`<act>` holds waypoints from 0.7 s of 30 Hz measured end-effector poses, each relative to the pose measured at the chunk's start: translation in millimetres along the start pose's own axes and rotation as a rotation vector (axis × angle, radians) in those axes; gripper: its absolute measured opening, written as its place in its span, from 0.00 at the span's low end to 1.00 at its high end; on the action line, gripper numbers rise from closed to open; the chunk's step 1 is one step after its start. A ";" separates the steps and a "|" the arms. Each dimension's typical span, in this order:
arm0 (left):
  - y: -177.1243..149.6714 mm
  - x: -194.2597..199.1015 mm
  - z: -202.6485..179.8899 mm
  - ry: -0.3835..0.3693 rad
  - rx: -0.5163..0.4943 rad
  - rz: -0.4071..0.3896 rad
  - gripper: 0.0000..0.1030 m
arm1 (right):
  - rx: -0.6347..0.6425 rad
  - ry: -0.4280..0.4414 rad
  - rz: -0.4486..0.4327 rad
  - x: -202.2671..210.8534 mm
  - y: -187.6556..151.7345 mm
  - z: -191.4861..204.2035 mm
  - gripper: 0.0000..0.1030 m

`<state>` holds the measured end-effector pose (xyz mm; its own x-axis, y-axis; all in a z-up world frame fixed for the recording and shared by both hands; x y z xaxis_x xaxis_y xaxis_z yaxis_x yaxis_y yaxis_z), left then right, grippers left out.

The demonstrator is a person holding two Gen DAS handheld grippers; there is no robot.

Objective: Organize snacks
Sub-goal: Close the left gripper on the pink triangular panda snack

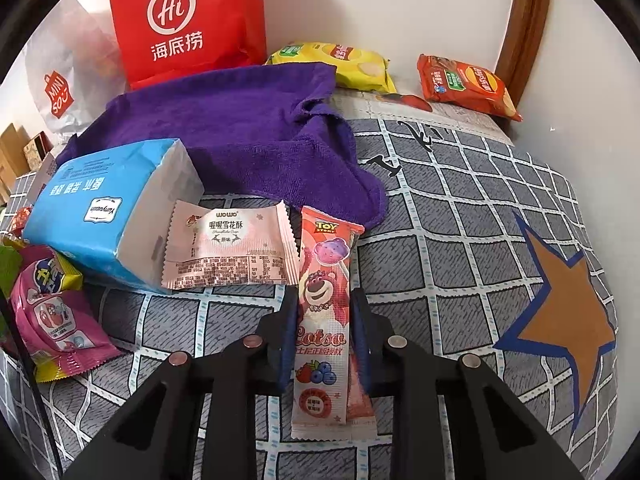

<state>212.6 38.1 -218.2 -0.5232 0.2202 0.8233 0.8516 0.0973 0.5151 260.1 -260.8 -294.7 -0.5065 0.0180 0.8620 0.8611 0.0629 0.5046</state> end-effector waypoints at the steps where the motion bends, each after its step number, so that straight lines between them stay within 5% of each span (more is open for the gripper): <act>1: -2.6 -4.5 -1.4 -0.018 0.004 0.012 0.99 | -0.003 -0.003 -0.001 1.3 -0.5 0.1 0.24; 13: -12.7 -25.4 -9.9 -0.131 0.028 0.053 0.85 | -0.037 -0.044 -0.024 35.9 -5.6 14.1 0.24; 21: -13.1 -26.1 -11.3 -0.190 0.061 0.054 0.50 | -0.054 -0.041 -0.034 58.4 -9.8 22.2 0.24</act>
<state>214.7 20.2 -243.7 -0.4658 0.4051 0.7867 0.8817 0.1373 0.4513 221.1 -238.2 -250.4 -0.5358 0.0573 0.8424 0.8441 0.0107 0.5361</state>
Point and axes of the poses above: each gripper's, at about its wrist camera, not at the fingertips, and x roughly against the way its jaws point, z to its left, y to its top, the point moved 10 cm from there along -x, roughly the way its jaws point, and after that the axes turned 2 degrees about -y, right-handed, at the moved point
